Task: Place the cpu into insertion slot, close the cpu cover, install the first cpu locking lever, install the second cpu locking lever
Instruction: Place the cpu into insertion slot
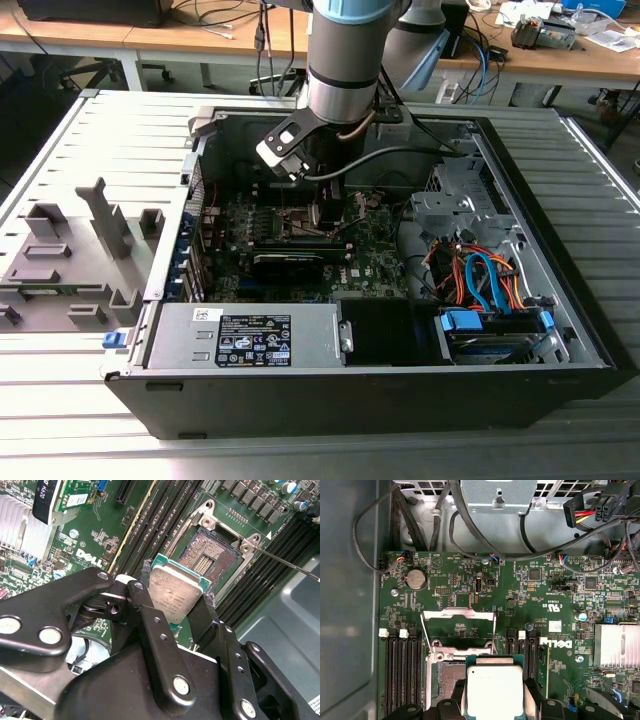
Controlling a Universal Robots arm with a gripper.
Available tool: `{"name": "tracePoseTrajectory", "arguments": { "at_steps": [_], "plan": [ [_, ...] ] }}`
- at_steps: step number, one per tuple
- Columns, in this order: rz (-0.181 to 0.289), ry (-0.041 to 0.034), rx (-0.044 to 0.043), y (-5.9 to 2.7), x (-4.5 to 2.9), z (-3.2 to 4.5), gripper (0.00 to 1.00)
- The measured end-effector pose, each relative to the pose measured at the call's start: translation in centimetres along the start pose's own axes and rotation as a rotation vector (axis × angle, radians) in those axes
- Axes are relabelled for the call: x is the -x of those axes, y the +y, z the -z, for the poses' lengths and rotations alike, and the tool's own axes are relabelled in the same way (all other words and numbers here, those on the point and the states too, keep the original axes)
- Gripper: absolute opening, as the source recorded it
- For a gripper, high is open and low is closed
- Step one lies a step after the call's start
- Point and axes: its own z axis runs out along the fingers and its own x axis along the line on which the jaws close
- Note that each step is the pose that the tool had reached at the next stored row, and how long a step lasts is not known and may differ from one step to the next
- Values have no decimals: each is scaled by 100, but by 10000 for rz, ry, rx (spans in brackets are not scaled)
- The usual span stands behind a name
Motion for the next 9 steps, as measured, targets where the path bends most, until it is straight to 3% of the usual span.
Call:
{"name": "tracePoseTrajectory", "arguments": {
  "at_steps": [9],
  "plan": [
    [0, -1, 0, 1, 0, -25, 54]
  ]
}}
